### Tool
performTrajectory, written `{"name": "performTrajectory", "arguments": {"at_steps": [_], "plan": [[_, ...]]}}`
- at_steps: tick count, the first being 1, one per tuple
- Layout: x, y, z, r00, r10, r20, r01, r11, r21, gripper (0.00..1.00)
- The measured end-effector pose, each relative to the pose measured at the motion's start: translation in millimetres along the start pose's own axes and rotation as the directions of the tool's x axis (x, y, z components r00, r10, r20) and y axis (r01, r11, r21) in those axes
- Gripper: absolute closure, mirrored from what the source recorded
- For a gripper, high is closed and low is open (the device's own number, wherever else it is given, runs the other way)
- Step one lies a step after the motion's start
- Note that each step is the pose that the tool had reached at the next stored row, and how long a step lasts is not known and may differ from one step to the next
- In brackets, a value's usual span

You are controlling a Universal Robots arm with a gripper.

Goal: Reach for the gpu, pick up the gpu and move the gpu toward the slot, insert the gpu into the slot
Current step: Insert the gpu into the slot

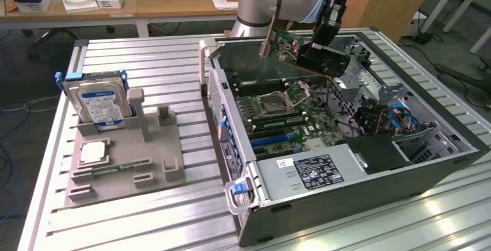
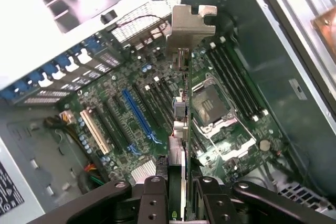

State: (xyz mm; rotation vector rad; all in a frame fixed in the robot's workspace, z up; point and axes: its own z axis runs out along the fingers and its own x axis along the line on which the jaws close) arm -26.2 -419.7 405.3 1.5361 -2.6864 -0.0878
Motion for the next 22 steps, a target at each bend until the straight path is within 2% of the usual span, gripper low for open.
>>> {"name": "performTrajectory", "arguments": {"at_steps": [3, 6, 11, 16, 22], "plan": [[0.0, 0.0, 0.0, 0.9985, -0.054, -0.0039, 0.054, 0.9985, 0.0004, 0.74], [0.0, 0.0, 0.1, 0.9942, -0.108, -0.0078, 0.108, 0.9942, 0.0008, 0.74], [0.0, 0.0, 0.1, 0.9803, -0.197, -0.0144, 0.197, 0.9804, 0.0008, 0.74], [0.0, 0.0, 0.2, 0.9581, -0.286, -0.0211, 0.286, 0.9583, 0.0003, 0.74], [0.0, -0.1, 0.5, 0.9227, -0.384, -0.0286, 0.385, 0.9231, -0.0011, 0.74]]}}
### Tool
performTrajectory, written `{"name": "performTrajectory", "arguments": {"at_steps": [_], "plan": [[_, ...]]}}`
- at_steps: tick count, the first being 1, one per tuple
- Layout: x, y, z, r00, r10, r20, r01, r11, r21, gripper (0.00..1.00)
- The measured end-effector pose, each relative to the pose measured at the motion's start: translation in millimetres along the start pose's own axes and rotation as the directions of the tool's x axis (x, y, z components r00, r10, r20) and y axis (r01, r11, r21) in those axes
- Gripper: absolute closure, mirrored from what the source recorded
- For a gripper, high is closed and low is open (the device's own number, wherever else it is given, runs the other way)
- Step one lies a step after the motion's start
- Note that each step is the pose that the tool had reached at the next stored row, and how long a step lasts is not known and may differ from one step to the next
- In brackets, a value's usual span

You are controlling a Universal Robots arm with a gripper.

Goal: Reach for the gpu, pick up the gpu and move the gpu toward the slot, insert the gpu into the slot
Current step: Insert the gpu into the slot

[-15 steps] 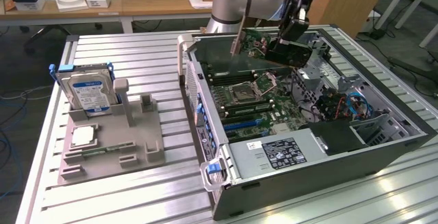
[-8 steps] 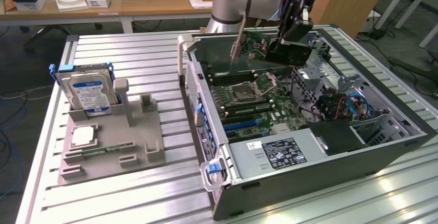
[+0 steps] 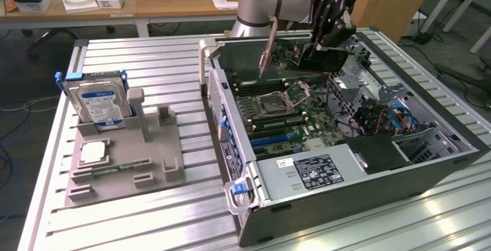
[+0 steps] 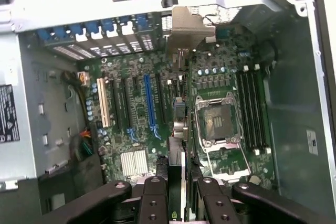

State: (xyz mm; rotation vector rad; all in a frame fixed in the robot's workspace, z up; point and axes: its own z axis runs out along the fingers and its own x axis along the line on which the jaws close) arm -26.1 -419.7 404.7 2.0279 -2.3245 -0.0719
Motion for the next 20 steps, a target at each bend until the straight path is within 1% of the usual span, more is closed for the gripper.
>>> {"name": "performTrajectory", "arguments": {"at_steps": [1, 4, 5, 6, 7, 8, 10, 11, 12, 13, 15, 18, 20], "plan": [[0.0, -0.1, -0.1, 0.9999, -0.011, -0.0010, 0.011, 0.9999, 0.0001, 0.74], [0.0, -0.1, -0.1, 0.9998, -0.022, -0.0018, 0.022, 0.9998, 0.0003, 0.74], [0.0, 0.3, 0.0, 0.9998, -0.022, -0.0016, 0.022, 0.9998, 0.0018, 0.74], [0.0, 0.4, 0.1, 0.9997, -0.023, -0.0011, 0.023, 0.9997, 0.0056, 0.74], [0.1, 0.6, 0.1, 0.9997, -0.023, -0.0003, 0.023, 0.9997, 0.0124, 0.74], [0.1, 0.8, 0.2, 0.9997, -0.024, 0.0008, 0.024, 0.9995, 0.0233, 0.74], [0.2, 1.8, 0.5, 0.9997, -0.024, 0.0042, 0.024, 0.9982, 0.0554, 0.74], [0.2, 2.1, 0.8, 0.9997, -0.024, 0.0057, 0.024, 0.9974, 0.0679, 0.74], [0.2, 2.0, 1.5, 0.9996, -0.026, 0.0062, 0.025, 0.9970, 0.0725, 0.74], [0.2, 1.9, 2.0, 0.9995, -0.032, 0.0059, 0.031, 0.9968, 0.0737, 0.74], [0.2, 1.8, 2.9, 0.9980, -0.063, 0.0035, 0.063, 0.9953, 0.0741, 0.74], [0.2, 1.8, 4.2, 0.9936, -0.113, -0.0002, 0.112, 0.9909, 0.0743, 0.74], [0.2, 1.8, 4.8, 0.9918, -0.128, -0.0013, 0.128, 0.9890, 0.0744, 0.74]]}}
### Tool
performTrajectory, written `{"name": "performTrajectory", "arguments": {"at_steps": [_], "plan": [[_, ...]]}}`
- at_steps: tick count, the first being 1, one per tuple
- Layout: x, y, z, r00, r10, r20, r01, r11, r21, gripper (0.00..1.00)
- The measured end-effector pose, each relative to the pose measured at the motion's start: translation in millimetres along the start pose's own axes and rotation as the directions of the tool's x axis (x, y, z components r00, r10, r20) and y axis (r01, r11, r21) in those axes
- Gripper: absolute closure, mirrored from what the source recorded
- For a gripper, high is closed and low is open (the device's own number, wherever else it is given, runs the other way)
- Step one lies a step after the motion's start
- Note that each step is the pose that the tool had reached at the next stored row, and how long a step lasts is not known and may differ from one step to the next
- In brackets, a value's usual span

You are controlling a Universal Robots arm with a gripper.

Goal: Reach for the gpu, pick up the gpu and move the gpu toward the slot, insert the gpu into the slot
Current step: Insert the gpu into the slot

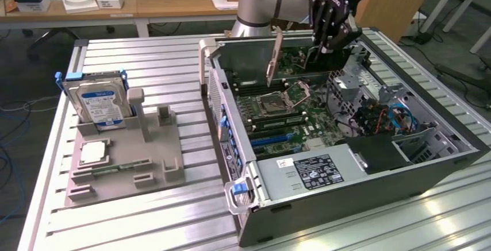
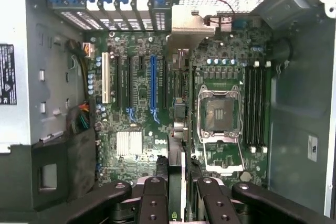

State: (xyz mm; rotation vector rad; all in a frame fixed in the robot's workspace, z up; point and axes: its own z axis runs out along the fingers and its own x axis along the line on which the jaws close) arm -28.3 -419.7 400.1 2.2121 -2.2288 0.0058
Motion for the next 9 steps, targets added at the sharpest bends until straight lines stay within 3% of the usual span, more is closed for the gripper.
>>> {"name": "performTrajectory", "arguments": {"at_steps": [9], "plan": [[0.0, 0.0, 2.0, 1.0000, 0.000, 0.0003, 0.000, 1.0000, 0.0002, 0.74]]}}
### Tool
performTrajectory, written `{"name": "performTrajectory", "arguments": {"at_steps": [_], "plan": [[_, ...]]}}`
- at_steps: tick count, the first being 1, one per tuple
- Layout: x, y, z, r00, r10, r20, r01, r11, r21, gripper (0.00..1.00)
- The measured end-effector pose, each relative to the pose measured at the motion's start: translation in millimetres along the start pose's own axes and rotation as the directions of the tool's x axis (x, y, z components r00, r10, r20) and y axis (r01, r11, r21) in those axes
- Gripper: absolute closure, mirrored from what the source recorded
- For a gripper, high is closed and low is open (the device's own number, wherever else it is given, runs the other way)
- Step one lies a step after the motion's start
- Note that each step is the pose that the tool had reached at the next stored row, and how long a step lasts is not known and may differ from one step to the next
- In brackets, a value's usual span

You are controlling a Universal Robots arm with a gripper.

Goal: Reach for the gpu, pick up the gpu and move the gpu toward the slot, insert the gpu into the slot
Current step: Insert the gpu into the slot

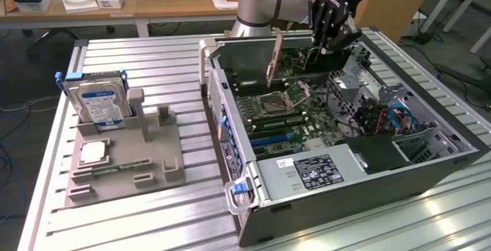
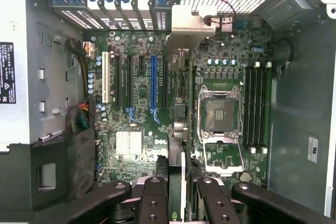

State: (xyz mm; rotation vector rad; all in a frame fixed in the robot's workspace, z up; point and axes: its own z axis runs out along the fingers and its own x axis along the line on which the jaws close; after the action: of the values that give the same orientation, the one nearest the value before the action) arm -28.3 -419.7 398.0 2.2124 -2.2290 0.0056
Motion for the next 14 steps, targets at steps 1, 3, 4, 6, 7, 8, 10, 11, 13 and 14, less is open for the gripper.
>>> {"name": "performTrajectory", "arguments": {"at_steps": [1, 3, 4, 6, 7, 8, 10, 11, 13, 14], "plan": [[0.0, 0.0, 0.6, 1.0000, 0.000, -0.0003, 0.000, 1.0000, -0.0001, 0.74], [0.0, 0.0, 1.9, 1.0000, 0.000, -0.0002, 0.000, 1.0000, -0.0001, 0.74], [0.0, 0.0, 2.6, 1.0000, 0.000, -0.0002, 0.000, 1.0000, -0.0001, 0.74], [0.0, 0.0, 4.1, 1.0000, 0.000, -0.0001, 0.000, 1.0000, -0.0001, 0.74], [0.0, 0.0, 4.9, 1.0000, 0.000, -0.0001, 0.000, 1.0000, -0.0001, 0.74], [0.0, 0.0, 5.9, 1.0000, 0.000, -0.0001, 0.000, 1.0000, -0.0001, 0.74], [0.0, 0.0, 8.9, 1.0000, 0.000, -0.0001, 0.000, 1.0000, -0.0001, 0.74], [-0.1, 0.0, 10.8, 1.0000, 0.000, -0.0001, 0.000, 1.0000, -0.0001, 0.74], [0.0, 0.0, 14.5, 1.0000, 0.000, -0.0001, 0.000, 1.0000, -0.0001, 0.74], [0.0, 0.0, 16.0, 1.0000, 0.000, -0.0002, 0.000, 1.0000, -0.0002, 0.74]]}}
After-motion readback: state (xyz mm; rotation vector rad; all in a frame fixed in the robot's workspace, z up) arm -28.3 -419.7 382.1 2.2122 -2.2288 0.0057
